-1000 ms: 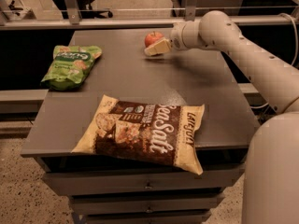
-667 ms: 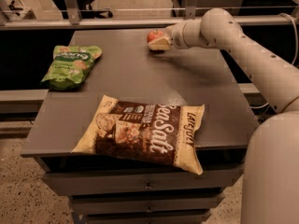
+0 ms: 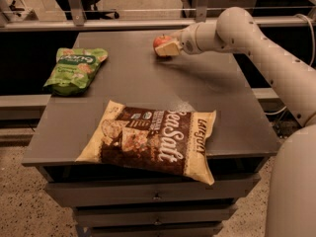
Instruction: Move apple near brown chip bag
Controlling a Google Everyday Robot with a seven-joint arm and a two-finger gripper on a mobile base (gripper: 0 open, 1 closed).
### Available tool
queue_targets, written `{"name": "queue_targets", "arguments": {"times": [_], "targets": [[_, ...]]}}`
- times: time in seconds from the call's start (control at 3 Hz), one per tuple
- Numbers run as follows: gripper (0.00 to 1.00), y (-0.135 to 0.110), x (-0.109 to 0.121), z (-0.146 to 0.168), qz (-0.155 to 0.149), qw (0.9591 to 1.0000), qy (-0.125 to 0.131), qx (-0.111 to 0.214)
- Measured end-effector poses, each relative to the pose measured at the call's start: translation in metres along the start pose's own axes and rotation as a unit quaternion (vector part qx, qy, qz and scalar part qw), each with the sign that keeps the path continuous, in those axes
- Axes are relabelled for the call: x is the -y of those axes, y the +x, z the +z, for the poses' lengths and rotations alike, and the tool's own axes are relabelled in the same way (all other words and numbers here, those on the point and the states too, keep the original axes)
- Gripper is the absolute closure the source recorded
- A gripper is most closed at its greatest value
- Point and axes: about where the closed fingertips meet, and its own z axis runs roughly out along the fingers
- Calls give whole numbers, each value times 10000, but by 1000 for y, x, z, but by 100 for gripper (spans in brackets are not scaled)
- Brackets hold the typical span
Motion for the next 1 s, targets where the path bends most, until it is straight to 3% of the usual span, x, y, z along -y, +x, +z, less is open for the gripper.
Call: {"name": "queue_targets", "arguments": {"times": [0.33, 0.67, 1.0], "targets": [[100, -10, -9, -37, -156, 9994, -288, 126], [100, -3, -26, -85, -415, 9966, -701, 153], [100, 14, -51, -121, -670, 9895, -1264, 183]]}}
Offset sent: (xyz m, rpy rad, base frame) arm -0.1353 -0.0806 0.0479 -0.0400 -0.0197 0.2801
